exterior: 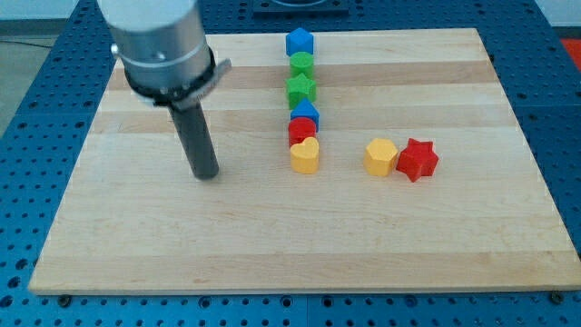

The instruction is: Slide the yellow heart at the bottom left of the red star

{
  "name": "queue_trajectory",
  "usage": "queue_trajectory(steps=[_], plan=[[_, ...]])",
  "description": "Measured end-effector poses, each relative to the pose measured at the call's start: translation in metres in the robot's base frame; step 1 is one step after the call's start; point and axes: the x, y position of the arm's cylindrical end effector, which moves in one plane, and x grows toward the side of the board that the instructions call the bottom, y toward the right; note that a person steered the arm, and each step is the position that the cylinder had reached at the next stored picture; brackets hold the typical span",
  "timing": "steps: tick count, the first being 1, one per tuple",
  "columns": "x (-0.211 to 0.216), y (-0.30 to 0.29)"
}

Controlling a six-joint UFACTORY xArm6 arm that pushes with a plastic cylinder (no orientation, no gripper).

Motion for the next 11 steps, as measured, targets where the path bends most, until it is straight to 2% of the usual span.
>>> queue_trajectory(steps=[1, 4, 6, 7, 9, 11], plan=[[-0.027, 0.047], [-0.002, 0.145], [0.011, 0.149], [0.022, 0.178], [0.061, 0.160], [0.061, 0.188]])
